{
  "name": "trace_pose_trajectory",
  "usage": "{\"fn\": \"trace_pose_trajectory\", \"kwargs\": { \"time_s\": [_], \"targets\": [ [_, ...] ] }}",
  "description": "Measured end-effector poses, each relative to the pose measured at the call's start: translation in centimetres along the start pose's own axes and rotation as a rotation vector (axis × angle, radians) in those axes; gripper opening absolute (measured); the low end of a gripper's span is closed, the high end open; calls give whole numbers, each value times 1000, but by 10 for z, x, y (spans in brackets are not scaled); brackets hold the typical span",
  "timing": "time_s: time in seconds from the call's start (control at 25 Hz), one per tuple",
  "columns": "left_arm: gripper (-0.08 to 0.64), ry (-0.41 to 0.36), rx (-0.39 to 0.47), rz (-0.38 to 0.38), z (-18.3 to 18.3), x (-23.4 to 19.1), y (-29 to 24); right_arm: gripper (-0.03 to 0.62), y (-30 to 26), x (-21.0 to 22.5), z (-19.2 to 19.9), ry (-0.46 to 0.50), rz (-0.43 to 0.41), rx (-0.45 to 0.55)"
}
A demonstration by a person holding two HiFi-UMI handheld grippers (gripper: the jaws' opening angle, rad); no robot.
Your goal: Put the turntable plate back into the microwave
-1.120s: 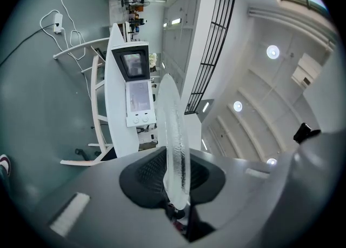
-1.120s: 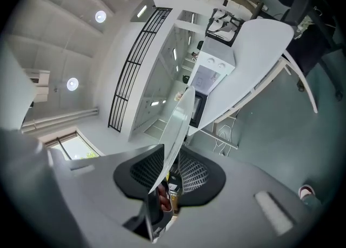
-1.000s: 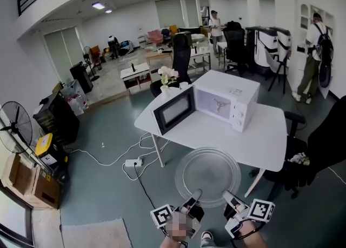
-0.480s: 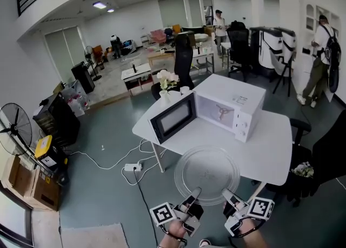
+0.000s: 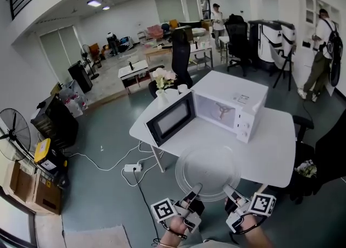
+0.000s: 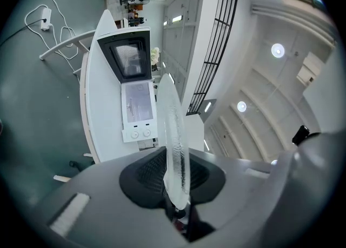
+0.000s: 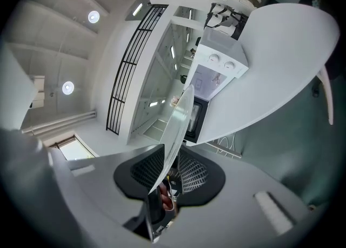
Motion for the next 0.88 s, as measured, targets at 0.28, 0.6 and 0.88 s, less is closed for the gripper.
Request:
{"fn": "trace_pose_trajectory", "kwargs": {
  "time_s": [0.28, 0.6, 0.88],
  "targets": [
    [40, 17, -62, 25, -49, -24, -47, 86, -46, 12, -30, 8, 44, 57],
    [41, 33, -203, 11, -141, -49, -122, 86, -125, 23, -74, -37, 142, 162],
    [41, 64, -309, 13, -203, -69, -177, 87, -188, 22, -109, -30, 132, 241]
  ]
}}
Point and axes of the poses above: the fingertips, and each gripper's own axes: y backward along the fingers, x to its right, z out of its underside, the point moved 8 cm from there along y, backward along the fingers, and after that the axes turned 1 degree about z, right-handed, at the moved point
